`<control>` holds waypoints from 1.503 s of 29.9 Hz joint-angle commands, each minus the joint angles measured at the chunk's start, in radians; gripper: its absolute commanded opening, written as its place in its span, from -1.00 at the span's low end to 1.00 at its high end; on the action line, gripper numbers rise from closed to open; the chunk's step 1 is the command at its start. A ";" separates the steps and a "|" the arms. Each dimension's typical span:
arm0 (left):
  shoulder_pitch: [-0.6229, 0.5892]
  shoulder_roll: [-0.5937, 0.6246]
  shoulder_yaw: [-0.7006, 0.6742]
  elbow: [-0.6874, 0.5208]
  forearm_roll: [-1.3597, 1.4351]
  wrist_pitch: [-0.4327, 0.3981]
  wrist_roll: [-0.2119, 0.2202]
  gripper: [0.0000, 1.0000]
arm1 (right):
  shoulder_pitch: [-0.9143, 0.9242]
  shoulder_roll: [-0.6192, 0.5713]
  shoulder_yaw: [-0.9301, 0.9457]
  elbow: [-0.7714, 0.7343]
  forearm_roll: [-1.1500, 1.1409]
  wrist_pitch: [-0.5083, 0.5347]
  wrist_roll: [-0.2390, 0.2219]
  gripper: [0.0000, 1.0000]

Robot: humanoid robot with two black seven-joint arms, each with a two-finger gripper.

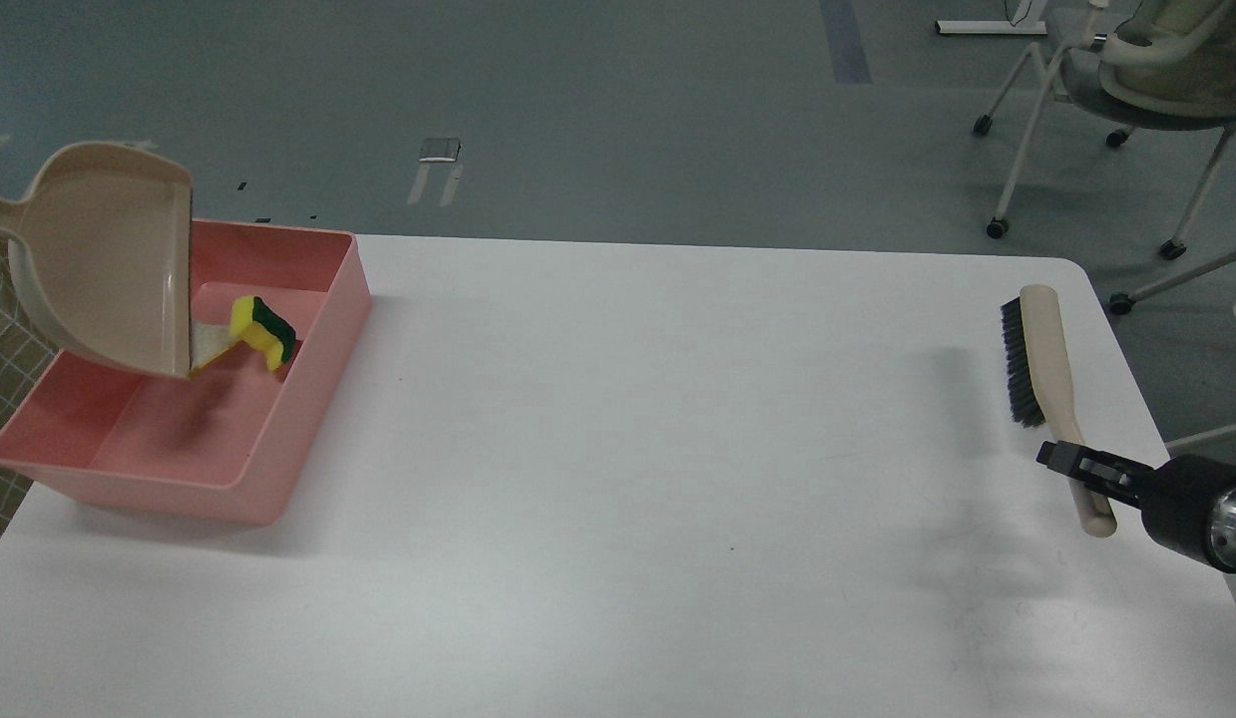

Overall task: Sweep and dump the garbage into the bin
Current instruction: 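Bring the empty dustpan back and lower it onto the table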

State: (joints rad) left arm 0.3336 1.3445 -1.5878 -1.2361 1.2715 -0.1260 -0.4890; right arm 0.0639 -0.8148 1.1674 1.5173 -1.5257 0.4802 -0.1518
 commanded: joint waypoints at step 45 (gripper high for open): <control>-0.693 -0.853 0.728 0.072 -0.385 -0.087 0.173 -0.87 | -0.027 -0.024 0.081 0.011 -0.001 0.005 0.000 -1.00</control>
State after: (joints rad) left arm -0.3494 0.5311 -0.9391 -1.1754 0.8690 -0.2488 -0.3114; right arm 0.0371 -0.8388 1.2484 1.5278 -1.5264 0.4845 -0.1518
